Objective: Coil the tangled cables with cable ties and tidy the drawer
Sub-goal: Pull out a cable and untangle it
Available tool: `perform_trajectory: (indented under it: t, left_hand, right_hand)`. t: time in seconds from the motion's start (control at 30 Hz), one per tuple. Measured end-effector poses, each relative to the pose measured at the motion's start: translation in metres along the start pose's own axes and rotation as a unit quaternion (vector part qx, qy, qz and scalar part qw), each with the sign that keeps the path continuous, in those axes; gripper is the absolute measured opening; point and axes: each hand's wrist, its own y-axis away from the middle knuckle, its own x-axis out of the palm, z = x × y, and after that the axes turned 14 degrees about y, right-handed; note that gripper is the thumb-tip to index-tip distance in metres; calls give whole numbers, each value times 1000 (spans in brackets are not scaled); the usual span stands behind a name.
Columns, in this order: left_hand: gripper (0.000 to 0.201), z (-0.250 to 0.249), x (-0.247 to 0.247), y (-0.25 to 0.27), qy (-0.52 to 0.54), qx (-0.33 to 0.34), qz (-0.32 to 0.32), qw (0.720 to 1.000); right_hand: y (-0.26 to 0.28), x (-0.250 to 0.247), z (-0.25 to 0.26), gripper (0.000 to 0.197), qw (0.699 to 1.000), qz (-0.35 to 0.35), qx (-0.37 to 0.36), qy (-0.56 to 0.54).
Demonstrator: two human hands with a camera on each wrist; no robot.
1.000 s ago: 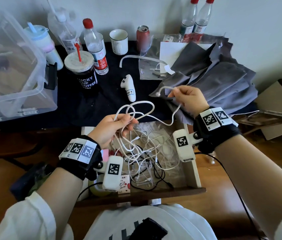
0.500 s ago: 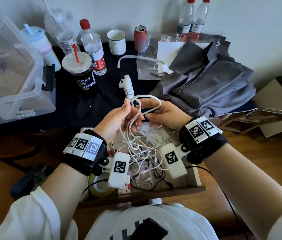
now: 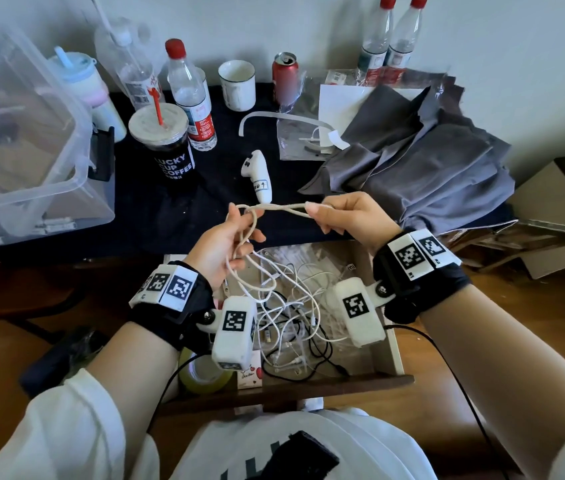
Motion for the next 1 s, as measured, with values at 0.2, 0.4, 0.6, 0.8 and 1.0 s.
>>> perform_trajectory:
  t: [0.2,0.4,0.6,0.8,1.0]
  left_hand:
    - [27,6,-17,-7,101,-14,-107,989]
    - [22,0,-19,-12,190,66,-113,973]
    - [17,-1,-3,-6,71,78,-92,990]
    - [23,8,23,-1,-23,59,-40,997]
    - [55,2,13,5,-89,27,-24,995]
  right_hand:
    - [8,-12,-4,50,999,-25,8,-33]
    - [9,-9,-43,49,972,109,125,166]
    - [6,10,-40,54,967,71,127,211]
    - [-16,28,12,29,966,48,23,255]
    - [-16,26,-14,26,976,41,31,213]
